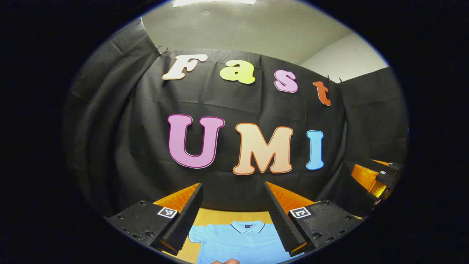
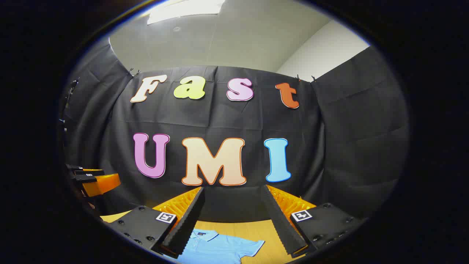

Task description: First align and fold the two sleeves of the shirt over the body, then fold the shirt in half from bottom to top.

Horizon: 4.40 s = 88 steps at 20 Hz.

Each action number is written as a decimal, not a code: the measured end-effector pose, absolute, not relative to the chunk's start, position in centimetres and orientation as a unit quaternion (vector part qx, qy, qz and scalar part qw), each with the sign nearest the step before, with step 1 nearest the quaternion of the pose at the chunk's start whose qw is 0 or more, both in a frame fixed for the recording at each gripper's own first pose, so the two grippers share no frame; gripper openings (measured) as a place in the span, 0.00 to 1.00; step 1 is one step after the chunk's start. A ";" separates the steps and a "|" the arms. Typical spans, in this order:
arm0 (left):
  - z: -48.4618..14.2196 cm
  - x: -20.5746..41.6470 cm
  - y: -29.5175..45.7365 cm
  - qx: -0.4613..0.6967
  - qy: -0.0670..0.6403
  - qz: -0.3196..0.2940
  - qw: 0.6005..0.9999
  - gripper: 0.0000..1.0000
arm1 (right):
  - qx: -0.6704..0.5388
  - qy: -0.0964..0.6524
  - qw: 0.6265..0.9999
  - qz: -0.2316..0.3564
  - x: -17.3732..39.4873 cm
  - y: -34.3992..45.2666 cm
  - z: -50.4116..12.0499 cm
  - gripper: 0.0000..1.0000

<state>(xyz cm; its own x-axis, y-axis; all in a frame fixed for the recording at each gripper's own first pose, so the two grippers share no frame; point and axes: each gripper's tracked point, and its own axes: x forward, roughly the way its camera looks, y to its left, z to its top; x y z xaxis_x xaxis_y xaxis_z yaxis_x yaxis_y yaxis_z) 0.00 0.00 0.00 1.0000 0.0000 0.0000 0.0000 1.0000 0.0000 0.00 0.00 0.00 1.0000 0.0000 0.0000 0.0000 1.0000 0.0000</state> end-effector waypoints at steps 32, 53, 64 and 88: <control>-1.0 -1.6 -1.9 0.025 -0.007 0.063 0.998 0.95 | -0.033 0.115 0.992 0.045 6.3 -6.6 -14.4 0.98; -2.6 -4.5 0.3 0.091 0.051 0.155 0.982 0.95 | -0.048 0.336 0.939 0.062 10.7 -9.4 -39.3 0.99; -5.1 -4.0 0.9 0.090 0.088 0.178 0.976 0.95 | -0.052 0.422 0.904 0.043 9.9 -10.6 -47.7 0.99; -8.0 -2.7 1.5 0.053 0.108 0.161 0.980 0.97 | 0.028 0.402 0.913 0.071 10.8 -5.7 -45.5 0.02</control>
